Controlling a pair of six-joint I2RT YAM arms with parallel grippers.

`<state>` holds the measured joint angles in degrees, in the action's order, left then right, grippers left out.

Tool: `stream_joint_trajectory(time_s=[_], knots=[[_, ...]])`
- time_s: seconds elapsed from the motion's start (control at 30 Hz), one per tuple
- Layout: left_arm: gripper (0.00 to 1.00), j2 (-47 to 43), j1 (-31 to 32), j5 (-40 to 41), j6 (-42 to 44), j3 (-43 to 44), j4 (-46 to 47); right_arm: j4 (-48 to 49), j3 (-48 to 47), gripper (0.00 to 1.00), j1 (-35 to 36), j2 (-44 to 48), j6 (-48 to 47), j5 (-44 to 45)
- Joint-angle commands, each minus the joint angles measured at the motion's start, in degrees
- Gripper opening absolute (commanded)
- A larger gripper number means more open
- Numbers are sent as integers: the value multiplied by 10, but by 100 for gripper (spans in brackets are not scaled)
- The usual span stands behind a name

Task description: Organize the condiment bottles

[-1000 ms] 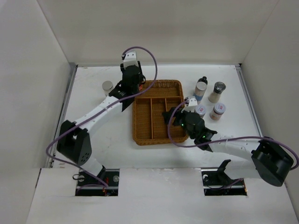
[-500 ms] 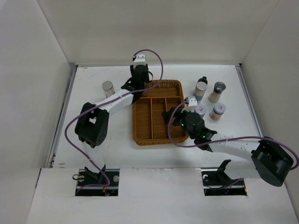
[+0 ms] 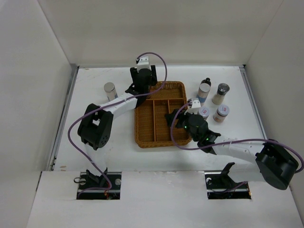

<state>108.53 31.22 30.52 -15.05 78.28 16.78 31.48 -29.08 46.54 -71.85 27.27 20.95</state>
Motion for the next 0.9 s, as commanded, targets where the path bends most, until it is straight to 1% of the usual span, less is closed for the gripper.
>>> stream_joint_trajectory(time_s=[0.0, 0.1, 0.2, 0.43, 0.57, 0.67, 0.8, 0.87], knots=[[71, -38, 3, 16, -2, -13, 41, 24, 1, 84, -3, 6, 4, -3], [76, -46, 2, 23, -2, -21, 41, 22, -1, 84, -4, 2, 3, -3], [86, -62, 2, 27, -2, -30, 41, 24, 1, 84, -4, 3, 4, -3], [96, -170, -9, 41, 4, -93, 68, 23, -1, 84, -5, -1, 5, -4], [96, -238, -33, 59, 1, -152, 65, 24, 0, 85, -5, 0, 6, -4], [96, -278, -55, 74, -6, -191, 32, 24, -1, 85, -5, -1, 5, -4], [96, -271, -90, 89, -18, -206, -47, 24, 1, 88, -6, 1, 8, -4], [96, -264, -107, 89, -27, -213, -62, 24, -1, 89, -5, 0, 6, -4]])
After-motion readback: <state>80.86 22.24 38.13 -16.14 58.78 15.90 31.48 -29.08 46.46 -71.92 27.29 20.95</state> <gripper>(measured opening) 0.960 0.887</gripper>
